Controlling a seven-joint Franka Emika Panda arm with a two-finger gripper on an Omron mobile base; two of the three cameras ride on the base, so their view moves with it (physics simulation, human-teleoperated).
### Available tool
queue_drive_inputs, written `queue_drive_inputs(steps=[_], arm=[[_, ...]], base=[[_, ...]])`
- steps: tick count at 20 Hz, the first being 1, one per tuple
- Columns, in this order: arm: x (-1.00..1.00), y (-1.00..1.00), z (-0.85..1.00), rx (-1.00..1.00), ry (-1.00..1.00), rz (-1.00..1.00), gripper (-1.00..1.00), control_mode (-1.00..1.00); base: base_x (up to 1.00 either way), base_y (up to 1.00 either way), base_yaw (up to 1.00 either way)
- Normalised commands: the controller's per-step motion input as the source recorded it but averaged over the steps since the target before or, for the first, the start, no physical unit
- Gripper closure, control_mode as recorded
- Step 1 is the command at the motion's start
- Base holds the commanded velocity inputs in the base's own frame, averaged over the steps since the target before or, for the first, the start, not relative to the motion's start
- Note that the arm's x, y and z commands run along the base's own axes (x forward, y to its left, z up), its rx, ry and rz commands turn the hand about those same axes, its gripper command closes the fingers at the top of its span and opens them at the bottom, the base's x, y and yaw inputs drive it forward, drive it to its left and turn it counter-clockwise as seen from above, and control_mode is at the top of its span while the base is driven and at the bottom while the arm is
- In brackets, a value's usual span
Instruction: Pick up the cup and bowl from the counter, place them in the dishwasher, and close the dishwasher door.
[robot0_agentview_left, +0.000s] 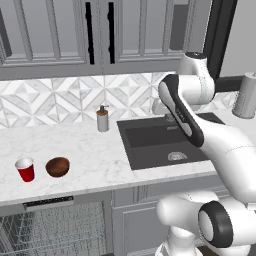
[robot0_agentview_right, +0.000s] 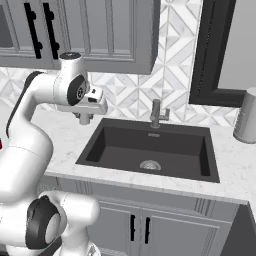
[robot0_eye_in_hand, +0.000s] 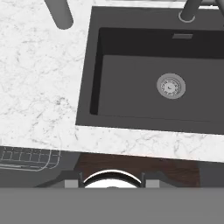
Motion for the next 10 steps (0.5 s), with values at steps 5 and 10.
queue_drive_inputs(steps=[5,10], arm=[[-0.38,0.04,-0.01,0.00,-0.03,0.02,-1.00,-1.00],[-0.89,0.60,-0.14,0.03,-0.06,0.01,-1.00,-1.00]], base=[[0.00,0.00,0.00],[0.00,0.00,0.00]])
